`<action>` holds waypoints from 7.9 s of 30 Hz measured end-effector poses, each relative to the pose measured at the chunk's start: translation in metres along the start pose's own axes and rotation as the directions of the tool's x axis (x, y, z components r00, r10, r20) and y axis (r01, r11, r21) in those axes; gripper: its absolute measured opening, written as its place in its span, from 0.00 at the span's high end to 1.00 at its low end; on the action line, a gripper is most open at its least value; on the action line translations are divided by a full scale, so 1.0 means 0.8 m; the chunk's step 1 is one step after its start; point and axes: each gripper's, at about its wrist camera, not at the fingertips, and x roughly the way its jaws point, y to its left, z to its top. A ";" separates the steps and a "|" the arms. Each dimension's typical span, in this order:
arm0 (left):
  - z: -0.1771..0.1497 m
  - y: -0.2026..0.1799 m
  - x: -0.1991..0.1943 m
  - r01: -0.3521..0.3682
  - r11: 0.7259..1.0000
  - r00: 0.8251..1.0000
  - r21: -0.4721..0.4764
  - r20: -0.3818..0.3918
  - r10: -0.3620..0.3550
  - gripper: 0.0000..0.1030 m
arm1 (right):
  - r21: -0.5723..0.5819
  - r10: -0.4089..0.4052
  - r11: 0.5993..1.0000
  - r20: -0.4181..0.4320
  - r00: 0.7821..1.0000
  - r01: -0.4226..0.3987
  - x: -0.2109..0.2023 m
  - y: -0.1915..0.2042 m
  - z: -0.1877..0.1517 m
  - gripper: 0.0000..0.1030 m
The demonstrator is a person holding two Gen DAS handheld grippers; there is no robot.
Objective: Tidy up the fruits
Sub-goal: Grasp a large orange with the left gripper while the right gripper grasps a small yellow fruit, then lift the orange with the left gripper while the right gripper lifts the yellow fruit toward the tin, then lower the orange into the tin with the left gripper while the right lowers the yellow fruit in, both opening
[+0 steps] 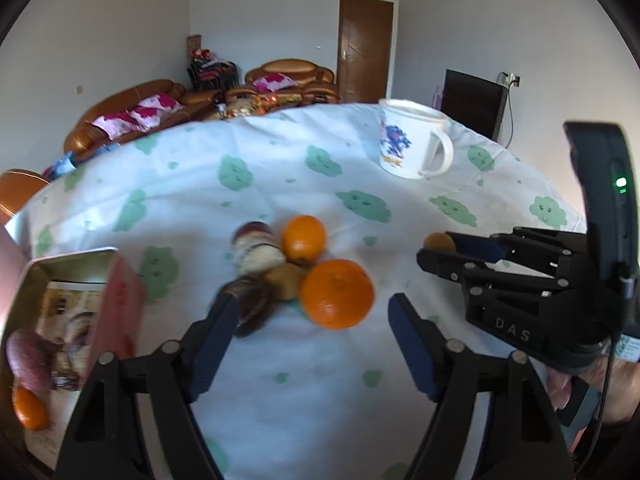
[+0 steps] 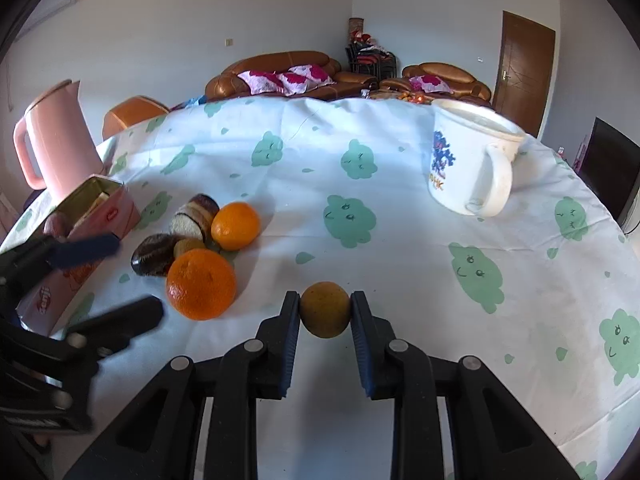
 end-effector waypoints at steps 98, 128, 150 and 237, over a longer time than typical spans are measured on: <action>-0.004 -0.015 -0.048 -0.076 0.997 0.956 -0.008 0.285 0.075 0.52 | -0.034 0.043 0.999 0.288 0.957 -0.035 -0.068 0.002 -0.016 0.74; -0.014 0.007 -0.073 -0.105 0.993 0.932 -0.062 0.341 0.120 0.52 | -0.042 0.067 0.998 0.362 0.930 -0.055 -0.093 0.009 -0.024 0.74; -0.029 0.097 -0.120 -0.242 0.963 0.911 -0.120 0.313 0.268 0.52 | -0.181 0.227 0.968 0.340 0.912 -0.173 -0.089 0.114 0.039 0.73; -0.084 0.233 -0.124 -0.353 0.909 0.915 -0.222 0.119 0.385 0.52 | -0.425 0.407 0.838 0.069 0.911 -0.342 0.019 0.311 0.044 0.73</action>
